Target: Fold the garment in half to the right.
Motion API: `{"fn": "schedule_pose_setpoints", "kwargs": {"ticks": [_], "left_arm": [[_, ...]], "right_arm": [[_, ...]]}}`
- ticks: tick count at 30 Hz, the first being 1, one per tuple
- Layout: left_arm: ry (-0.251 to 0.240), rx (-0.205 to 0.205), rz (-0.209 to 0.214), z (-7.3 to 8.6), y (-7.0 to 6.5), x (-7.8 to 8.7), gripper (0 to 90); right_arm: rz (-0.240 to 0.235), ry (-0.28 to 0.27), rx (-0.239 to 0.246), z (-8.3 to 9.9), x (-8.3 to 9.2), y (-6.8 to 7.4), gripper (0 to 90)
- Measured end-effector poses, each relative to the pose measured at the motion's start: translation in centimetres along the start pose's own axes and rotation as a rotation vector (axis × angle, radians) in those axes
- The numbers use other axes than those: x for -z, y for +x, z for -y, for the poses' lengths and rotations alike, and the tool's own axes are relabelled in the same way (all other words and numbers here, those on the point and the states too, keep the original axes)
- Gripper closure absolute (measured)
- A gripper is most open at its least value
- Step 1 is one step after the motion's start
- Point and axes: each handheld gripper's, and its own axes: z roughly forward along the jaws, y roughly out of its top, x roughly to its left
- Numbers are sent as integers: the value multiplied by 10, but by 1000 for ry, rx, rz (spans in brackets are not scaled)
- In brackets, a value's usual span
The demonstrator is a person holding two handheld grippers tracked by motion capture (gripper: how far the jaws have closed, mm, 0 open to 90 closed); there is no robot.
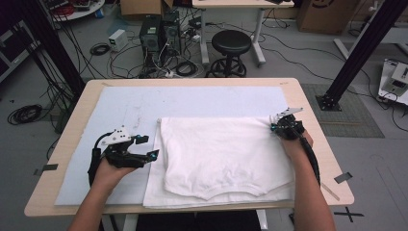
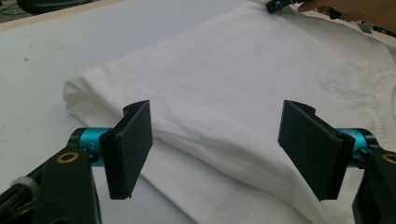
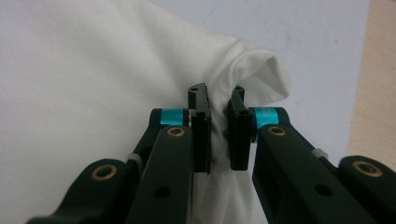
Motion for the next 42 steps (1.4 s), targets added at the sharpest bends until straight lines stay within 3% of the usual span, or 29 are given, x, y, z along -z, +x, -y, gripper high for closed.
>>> {"fn": "schedule_pose_setpoints", "kwargs": {"ticks": [5,12,15,16,19,21,23,25,26,28,30,32,35,40,42], "left_arm": [[3,5,-8,1,1,-1,262],[10,6,-10,2,2,-2,262],[12,7,-10,2,1,-2,263],[11,6,-9,2,2,-3,262],[6,5,-7,1,2,-2,262],[4,-2,-8,-1,3,-2,263],[-3,3,-8,-2,4,-1,262],[-5,-1,-13,-3,4,1,262],[-10,-6,-11,-4,4,2,262],[-15,-8,-8,-5,4,4,262],[-16,-9,-9,-5,4,5,262],[-18,-10,-9,-6,5,6,262],[-21,-9,-9,-6,5,7,262],[-25,-9,-11,-7,7,7,263],[-23,-10,-11,-7,6,7,263]], "right_arm": [[30,8,7,-4,-2,-12,834],[45,14,-6,-4,-6,-18,832],[57,21,13,-3,-9,-16,821],[69,20,11,-3,-9,-14,792],[120,7,-14,-1,-7,-13,595],[122,-13,-65,4,-2,-15,520],[105,-37,-108,10,4,-19,477],[97,-47,-122,12,8,-21,449],[96,-80,-158,16,16,-23,428],[85,-116,-178,18,25,-23,403],[79,-127,-180,18,28,-22,403],[22,-167,-169,16,37,-15,376],[-6,-199,-144,13,44,-8,366],[-32,-226,-156,12,48,-4,343],[-69,-253,-168,15,53,2,321]]}}
